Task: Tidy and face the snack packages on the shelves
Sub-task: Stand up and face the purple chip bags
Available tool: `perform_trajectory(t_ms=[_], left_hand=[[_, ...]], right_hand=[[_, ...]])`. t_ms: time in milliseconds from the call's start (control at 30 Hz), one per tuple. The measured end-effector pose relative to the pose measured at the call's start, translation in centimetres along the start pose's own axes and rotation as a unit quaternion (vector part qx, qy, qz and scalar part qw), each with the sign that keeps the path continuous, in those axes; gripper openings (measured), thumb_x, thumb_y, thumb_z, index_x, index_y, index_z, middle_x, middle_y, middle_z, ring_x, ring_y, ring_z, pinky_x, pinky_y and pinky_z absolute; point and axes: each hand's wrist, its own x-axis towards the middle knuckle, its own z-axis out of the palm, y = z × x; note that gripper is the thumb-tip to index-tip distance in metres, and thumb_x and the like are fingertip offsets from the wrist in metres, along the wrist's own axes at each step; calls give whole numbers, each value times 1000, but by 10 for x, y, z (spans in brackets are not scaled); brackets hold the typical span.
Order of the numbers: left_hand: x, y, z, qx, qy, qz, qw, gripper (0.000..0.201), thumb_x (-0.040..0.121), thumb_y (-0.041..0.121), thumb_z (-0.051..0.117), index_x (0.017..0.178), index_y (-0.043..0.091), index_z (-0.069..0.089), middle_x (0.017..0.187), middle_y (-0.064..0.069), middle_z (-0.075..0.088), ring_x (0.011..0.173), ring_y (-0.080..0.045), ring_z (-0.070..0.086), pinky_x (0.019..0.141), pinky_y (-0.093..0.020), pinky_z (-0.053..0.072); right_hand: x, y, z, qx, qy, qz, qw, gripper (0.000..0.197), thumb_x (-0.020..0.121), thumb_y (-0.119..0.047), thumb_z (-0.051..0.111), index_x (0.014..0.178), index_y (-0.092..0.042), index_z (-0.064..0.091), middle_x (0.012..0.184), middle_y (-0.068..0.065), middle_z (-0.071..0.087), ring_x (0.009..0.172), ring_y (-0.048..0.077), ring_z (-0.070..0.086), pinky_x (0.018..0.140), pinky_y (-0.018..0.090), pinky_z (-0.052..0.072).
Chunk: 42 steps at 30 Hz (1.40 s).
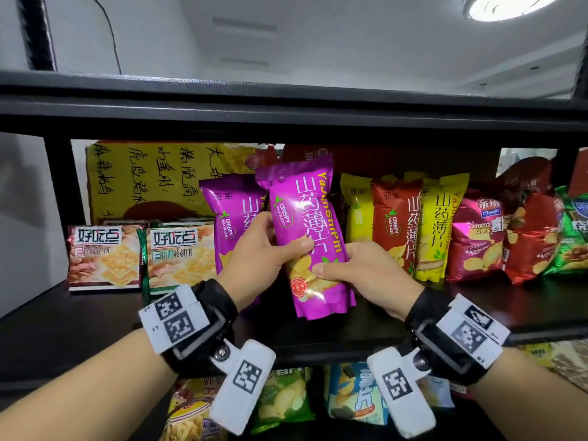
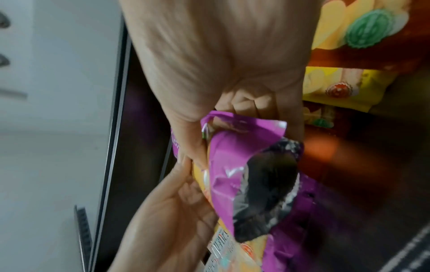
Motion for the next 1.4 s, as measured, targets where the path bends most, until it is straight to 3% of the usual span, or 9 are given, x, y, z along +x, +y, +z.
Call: perform_trajectory(t_ms=[133, 233, 433, 667, 867, 933, 1000, 1133, 1400], left_hand=[[-4, -7, -1, 118, 35, 57, 991, 51, 78, 10, 84, 114, 26, 51, 107, 7, 68, 95, -10, 70, 80, -23, 57], [-9, -7, 2, 156, 26, 87, 984, 59, 84, 2, 77, 127, 28, 46, 111, 13, 64, 95, 0, 67, 80, -16, 54], [-8, -7, 1, 127, -14, 49, 991, 41, 93, -9, 61, 131, 5, 55, 121, -8, 70, 113, -20, 67, 100, -38, 53], [-2, -19, -4, 5, -41, 22, 999, 51, 87, -29, 48, 120, 9, 56, 104, -3, 74, 96, -17, 69, 86, -29, 55], [1, -18, -10, 38, -39, 44, 998, 63, 86, 3, 74, 140, 21, 47, 117, -2, 73, 106, -17, 70, 86, -27, 56], [5, -12, -10, 72, -31, 35, 996, 71, 77, 24, 79, 141, 27, 48, 114, -1, 74, 103, -17, 72, 87, -32, 59], [9, -5, -11, 89, -31, 20, 995, 68, 72, 31, 81, 133, 25, 54, 106, 0, 76, 97, -17, 74, 86, -38, 60], [15, 8, -13, 104, -51, -9, 993, 66, 62, 39, 90, 118, 18, 61, 98, -6, 77, 88, -24, 76, 83, -46, 61], [8, 5, -15, 156, -66, 5, 986, 86, 46, 42, 94, 117, 21, 50, 98, 4, 76, 87, -13, 75, 85, -45, 61]], right_hand=[[0, 1, 8, -147, 89, -37, 985, 38, 70, -25, 87, 103, -19, 69, 89, -5, 76, 77, 5, 71, 65, 19, 52], [-1, -3, 11, -237, 122, -57, 962, 58, 65, -38, 86, 111, -24, 55, 96, -9, 70, 82, 4, 67, 69, 24, 54], [-5, -9, 18, -405, 134, -60, 902, 78, 59, -58, 86, 100, -25, 29, 93, -6, 58, 79, 17, 61, 54, 28, 44], [-1, -5, 20, -450, 126, -153, 871, 63, 73, -31, 83, 99, -28, 26, 102, -7, 42, 97, 18, 50, 64, 29, 39], [8, -7, 10, -185, 78, -82, 976, 56, 75, -3, 81, 115, -19, 45, 107, -3, 66, 94, 5, 66, 77, 28, 58], [11, -12, 8, -47, 29, -34, 998, 62, 75, 11, 76, 127, -9, 48, 115, 12, 69, 104, 21, 69, 92, 44, 57], [13, -17, 9, 70, -7, 7, 997, 54, 82, 10, 68, 131, -6, 52, 120, 20, 69, 106, 31, 68, 96, 52, 53], [15, -22, 13, 144, -11, 70, 987, 44, 95, -35, 55, 130, -8, 59, 120, 18, 70, 114, 39, 65, 99, 56, 51], [18, -10, 17, 241, -31, 113, 963, 46, 89, -37, 57, 118, -3, 66, 113, 19, 70, 89, 28, 70, 83, 45, 61]])
